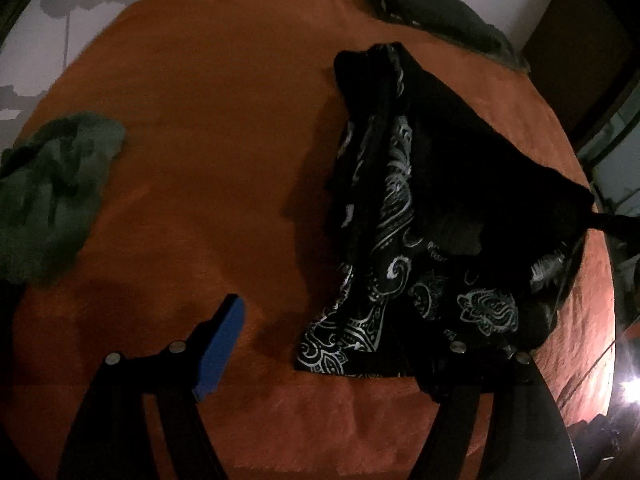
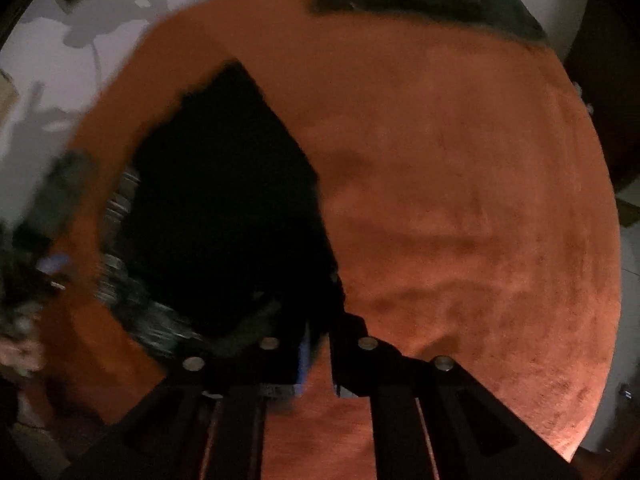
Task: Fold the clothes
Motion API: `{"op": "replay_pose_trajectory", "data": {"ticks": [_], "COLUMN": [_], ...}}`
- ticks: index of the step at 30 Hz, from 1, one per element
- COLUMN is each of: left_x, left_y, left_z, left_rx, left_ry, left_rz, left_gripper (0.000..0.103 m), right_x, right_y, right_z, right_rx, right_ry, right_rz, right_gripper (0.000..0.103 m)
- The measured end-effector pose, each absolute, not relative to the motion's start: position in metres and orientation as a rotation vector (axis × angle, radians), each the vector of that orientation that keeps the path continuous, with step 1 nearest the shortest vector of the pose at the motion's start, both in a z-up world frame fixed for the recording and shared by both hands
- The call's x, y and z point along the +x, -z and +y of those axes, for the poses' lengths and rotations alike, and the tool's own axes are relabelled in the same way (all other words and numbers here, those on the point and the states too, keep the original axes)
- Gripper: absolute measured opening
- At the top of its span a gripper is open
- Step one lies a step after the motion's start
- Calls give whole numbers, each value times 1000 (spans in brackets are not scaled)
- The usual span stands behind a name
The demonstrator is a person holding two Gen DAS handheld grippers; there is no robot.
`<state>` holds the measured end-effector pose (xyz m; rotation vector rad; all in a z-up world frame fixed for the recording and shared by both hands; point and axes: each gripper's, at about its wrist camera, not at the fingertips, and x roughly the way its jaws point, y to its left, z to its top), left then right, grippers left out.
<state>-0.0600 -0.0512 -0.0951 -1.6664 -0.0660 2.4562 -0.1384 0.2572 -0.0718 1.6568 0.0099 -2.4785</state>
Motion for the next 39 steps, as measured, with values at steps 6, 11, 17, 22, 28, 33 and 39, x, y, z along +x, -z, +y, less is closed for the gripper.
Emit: {"op": "replay_pose_trajectory", "data": {"ticks": [6, 11, 17, 22, 28, 33, 39], "left_x": [-67, -65, -66, -62, -56, -56, -64], "left_y": [117, 128, 139, 140, 146, 151, 151], "left_z": [-65, -70, -75, -78, -89, -86, -74], "left_rx": [-1722, -1756, -1802, -1812, -1844, -1848, -1832], "left_ry": [-2426, -2400, -2384, -2383, -2353, -2311, -2295], "left_rz": [-211, -215, -255, -264, -359, -444, -412], "left_gripper": [76, 76, 76, 76, 76, 76, 76], "right_x": [-103, -93, -136, -155, -170, -176, -179], "right_y": [79, 78, 131, 169, 85, 20, 35], "right_z": [227, 141, 55, 9, 84, 216, 294], "right_rx": [1432, 1220, 1239, 1176, 932, 840, 1009], "right_ry": [2705, 2571, 2282, 2247, 2629, 3041, 3212], "right_rz": [269, 491, 534, 694, 404, 237, 146], "right_gripper": [64, 67, 67, 3, 0, 0, 0]}}
